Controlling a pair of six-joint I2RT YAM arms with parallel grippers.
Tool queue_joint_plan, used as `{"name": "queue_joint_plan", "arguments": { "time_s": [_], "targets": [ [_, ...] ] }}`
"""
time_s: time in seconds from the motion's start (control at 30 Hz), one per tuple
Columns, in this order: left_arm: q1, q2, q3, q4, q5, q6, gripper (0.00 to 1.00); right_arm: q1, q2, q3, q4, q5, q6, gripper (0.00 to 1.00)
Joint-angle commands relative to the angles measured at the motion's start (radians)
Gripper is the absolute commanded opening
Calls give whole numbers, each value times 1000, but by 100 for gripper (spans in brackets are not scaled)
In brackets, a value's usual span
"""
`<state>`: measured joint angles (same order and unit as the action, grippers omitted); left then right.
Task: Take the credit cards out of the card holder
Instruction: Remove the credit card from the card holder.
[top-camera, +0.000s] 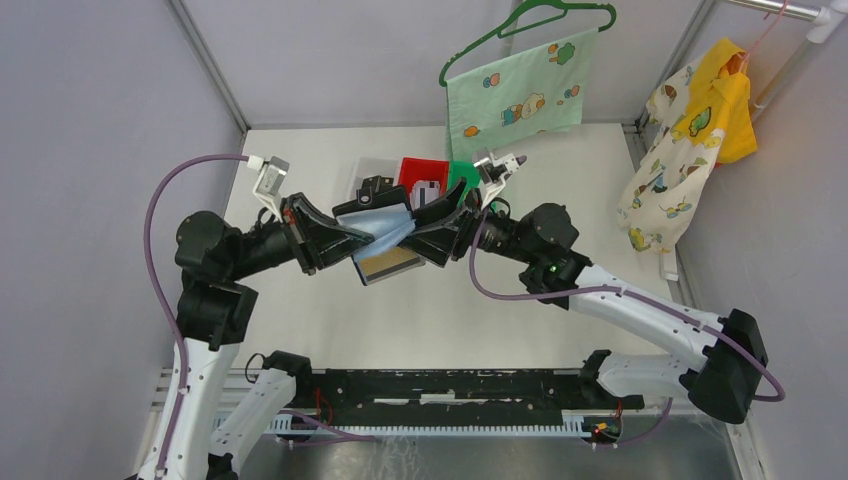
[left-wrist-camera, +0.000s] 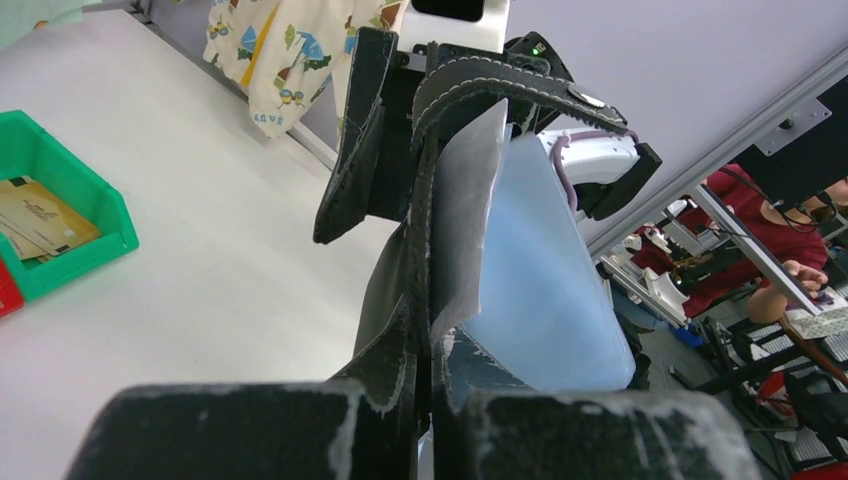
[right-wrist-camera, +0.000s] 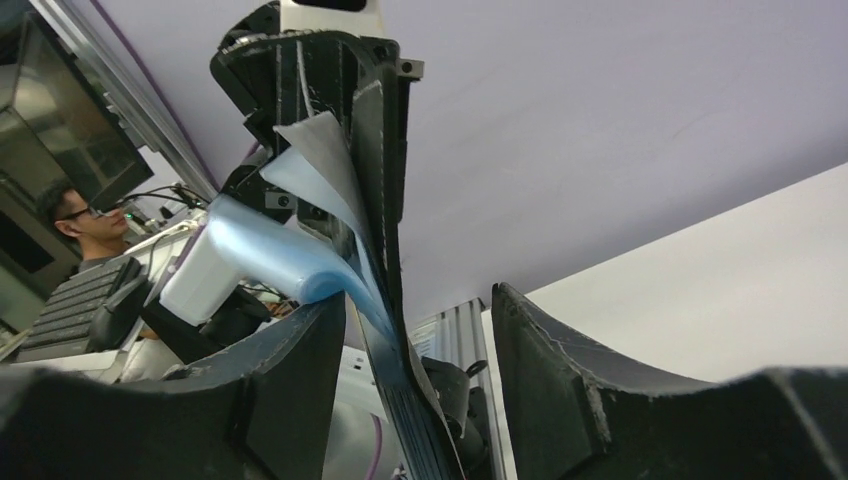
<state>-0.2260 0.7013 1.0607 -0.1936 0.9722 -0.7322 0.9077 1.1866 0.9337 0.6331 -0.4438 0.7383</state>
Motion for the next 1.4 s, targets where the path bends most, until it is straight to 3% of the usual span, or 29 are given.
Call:
{"name": "queue_joint_plan", "arguments": {
  "time_s": [0.0, 0.1, 0.27, 0.33, 0.4, 0.43, 0.57, 0.67, 0.87, 1.1, 1.2, 1.37],
  "targets": [
    [-2, 3, 8, -13, 24, 20, 2, 3, 40, 65, 168, -91, 102, 60],
    [-2, 3, 8, -22, 19, 35, 2, 4, 39, 52, 164, -89, 110, 52],
    [-3, 11, 23, -81, 8, 95, 4, 5, 26, 35, 141, -73, 103, 23],
    [-3, 17, 43, -135, -14, 151, 19, 4, 17, 34, 123, -65, 102, 16],
    [-3, 26, 74, -208, -55, 227, 51, 4, 7, 38, 90, -47, 96, 7],
    [-3, 30, 95, -251, -88, 272, 60, 4, 0, 40, 67, -38, 89, 4],
    [-2, 13, 155, -350, -259, 422, 76, 2, -37, 36, -8, 6, 55, 0],
    [-3, -14, 164, -349, -270, 472, 80, -4, -63, 34, -64, 43, 22, 0],
    [-2, -37, 153, -347, -12, 517, 75, -20, -88, 46, -96, 45, 9, 0],
    [-3, -12, 160, -484, 295, 677, 65, -23, -79, 66, -79, -3, 33, 1],
    [-2, -23, 152, -446, 215, 660, 60, -21, -62, 70, -49, -36, 59, 1],
    [-3, -41, 69, -231, 8, 476, 25, -13, -30, 62, -2, -75, 91, 5]
  ]
}}
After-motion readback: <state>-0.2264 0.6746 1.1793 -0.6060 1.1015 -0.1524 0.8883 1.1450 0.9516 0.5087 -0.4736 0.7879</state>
